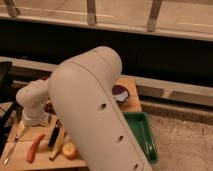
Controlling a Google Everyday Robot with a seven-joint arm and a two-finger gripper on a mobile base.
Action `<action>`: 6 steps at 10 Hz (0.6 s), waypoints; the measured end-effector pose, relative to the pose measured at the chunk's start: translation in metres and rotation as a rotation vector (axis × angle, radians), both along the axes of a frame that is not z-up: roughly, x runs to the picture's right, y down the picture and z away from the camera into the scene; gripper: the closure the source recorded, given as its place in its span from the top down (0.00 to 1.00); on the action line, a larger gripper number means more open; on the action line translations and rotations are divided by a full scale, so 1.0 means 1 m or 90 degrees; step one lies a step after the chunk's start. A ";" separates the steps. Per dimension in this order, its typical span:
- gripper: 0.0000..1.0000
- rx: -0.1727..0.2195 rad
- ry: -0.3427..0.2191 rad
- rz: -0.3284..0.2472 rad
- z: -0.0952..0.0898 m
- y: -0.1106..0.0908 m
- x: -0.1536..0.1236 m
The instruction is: Place pepper in table surface
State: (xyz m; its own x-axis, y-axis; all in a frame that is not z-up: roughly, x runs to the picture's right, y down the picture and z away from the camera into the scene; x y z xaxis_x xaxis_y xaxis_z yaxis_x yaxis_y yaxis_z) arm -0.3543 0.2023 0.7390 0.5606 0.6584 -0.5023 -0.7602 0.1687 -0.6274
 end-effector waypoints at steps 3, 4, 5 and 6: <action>0.80 -0.002 -0.001 0.001 -0.001 0.001 0.000; 0.80 -0.001 0.000 0.002 0.000 0.000 0.001; 0.80 -0.003 -0.005 0.002 0.001 -0.001 0.000; 0.80 -0.011 -0.014 -0.003 0.005 0.004 -0.006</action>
